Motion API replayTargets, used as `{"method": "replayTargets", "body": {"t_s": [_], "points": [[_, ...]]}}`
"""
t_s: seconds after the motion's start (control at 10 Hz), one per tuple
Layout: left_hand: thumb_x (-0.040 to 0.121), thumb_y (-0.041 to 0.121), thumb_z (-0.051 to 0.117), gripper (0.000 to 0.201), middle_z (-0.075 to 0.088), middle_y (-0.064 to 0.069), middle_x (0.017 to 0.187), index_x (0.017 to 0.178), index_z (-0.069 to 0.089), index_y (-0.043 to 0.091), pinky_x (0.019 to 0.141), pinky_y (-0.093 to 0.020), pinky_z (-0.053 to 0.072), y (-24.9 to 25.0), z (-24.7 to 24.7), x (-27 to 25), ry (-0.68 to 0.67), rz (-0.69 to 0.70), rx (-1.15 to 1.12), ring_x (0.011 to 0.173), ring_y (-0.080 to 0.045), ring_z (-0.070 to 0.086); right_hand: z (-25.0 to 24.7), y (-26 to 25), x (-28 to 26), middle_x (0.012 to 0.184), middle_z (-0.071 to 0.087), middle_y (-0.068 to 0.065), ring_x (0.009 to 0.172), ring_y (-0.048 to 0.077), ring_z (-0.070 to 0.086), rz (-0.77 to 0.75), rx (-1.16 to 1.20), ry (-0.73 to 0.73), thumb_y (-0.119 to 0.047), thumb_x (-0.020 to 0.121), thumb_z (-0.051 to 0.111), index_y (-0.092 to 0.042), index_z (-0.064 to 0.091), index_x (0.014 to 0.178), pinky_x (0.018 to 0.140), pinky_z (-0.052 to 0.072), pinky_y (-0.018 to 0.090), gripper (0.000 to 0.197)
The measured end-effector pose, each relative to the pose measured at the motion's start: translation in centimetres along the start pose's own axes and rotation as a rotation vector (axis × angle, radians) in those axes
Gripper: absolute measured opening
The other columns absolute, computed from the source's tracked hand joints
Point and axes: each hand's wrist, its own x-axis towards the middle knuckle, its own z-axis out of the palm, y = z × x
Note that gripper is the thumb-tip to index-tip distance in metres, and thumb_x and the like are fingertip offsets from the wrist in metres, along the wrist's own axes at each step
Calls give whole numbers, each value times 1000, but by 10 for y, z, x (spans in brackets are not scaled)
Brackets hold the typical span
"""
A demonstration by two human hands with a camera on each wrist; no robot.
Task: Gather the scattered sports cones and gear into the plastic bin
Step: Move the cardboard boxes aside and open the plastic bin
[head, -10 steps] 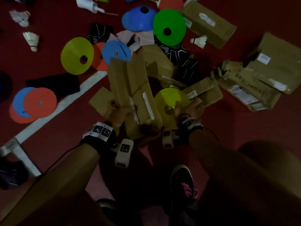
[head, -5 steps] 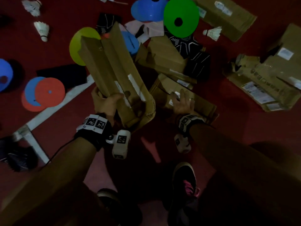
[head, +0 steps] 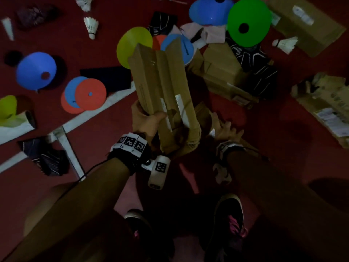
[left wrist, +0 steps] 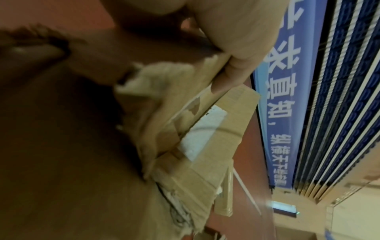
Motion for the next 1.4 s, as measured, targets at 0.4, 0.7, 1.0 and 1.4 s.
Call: {"method": "replayTargets", "body": {"t_s": [0.4, 0.7, 1.0, 1.4], "points": [[69, 23, 76, 81, 59, 0, 121, 139, 33, 22, 96, -41, 50, 133, -131, -51, 140, 32, 122, 108, -20, 59, -144, -130, -107, 151, 32, 11, 130, 37, 43, -72, 570, -95, -40, 63, 84, -23, -1, 153, 102, 43, 41, 125], [68, 26, 77, 70, 60, 5, 110, 128, 42, 20, 90, -41, 53, 375, -315, -197, 350, -23, 84, 98, -17, 61, -284, -264, -242, 136, 57, -5, 103, 28, 63, -237, 476, -332, -90, 27, 72, -40, 37, 143, 83, 54, 43, 131], [71, 24, 79, 79, 54, 1, 108, 137, 37, 19, 87, -39, 51, 552, -532, -273, 679, -54, 82, 107, -29, 60, -538, -431, -587, 136, 45, 6, 117, 33, 54, -609, 693, -59, -42, 58, 87, -25, 9, 145, 93, 50, 46, 119], [72, 31, 77, 78, 57, 6, 106, 138, 35, 32, 84, -30, 48, 624, -616, -213, 869, 35, 69, 94, -20, 58, -612, -568, -604, 155, 24, 13, 137, 34, 35, -773, 631, 70, -42, 73, 80, -16, -7, 153, 108, 37, 44, 122]]}}
